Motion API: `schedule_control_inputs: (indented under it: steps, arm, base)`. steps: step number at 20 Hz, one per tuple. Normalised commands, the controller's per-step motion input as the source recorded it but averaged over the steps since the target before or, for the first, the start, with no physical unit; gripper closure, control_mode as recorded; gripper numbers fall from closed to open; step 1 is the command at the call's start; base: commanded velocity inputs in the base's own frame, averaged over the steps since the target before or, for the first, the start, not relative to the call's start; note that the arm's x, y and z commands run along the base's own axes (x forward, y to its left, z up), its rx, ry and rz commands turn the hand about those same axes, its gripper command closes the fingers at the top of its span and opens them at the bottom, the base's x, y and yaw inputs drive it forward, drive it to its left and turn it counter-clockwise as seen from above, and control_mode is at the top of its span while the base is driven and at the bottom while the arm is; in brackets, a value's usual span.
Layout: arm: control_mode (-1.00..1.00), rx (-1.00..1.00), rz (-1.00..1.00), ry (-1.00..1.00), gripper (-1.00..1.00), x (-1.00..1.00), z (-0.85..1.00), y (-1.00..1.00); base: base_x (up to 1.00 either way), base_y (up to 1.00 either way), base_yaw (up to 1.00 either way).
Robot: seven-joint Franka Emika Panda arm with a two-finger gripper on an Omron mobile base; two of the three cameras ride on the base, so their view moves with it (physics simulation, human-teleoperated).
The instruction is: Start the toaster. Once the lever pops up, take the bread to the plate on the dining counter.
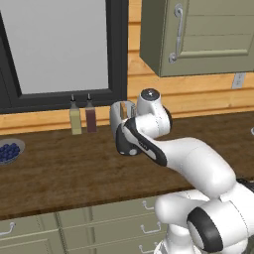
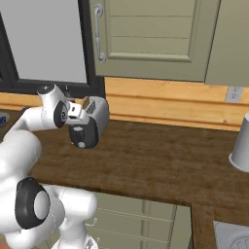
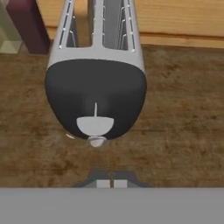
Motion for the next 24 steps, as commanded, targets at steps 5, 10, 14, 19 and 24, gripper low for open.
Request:
schedule_control_inputs:
  steps: [5,10,14,19,24]
  arm:
    - [-1.00,0.00,-0.09,0.00,1.00,0.39,-0.21,0.02]
    - [-1.00,0.00,-0.06,-0.01,1.00,0.10,-0.14,0.10]
    - [-1.00,0.00,-0.05,-0.02,1.00,0.07,-0.19,0.03]
    - [-1.00,0.00,-0.04,-0.03,1.00,0.15,-0.21,0.00]
    - [-1.00,0.00,-0.02,-0.03,1.00,0.16,-0.15,0.04]
  base:
    - [0.00,0.00,0.00]
    - [0.00,0.00,0.00]
    - [0.00,0.00,0.00]
    - [0.00,0.00,0.00]
    - [0.00,0.00,0.00]
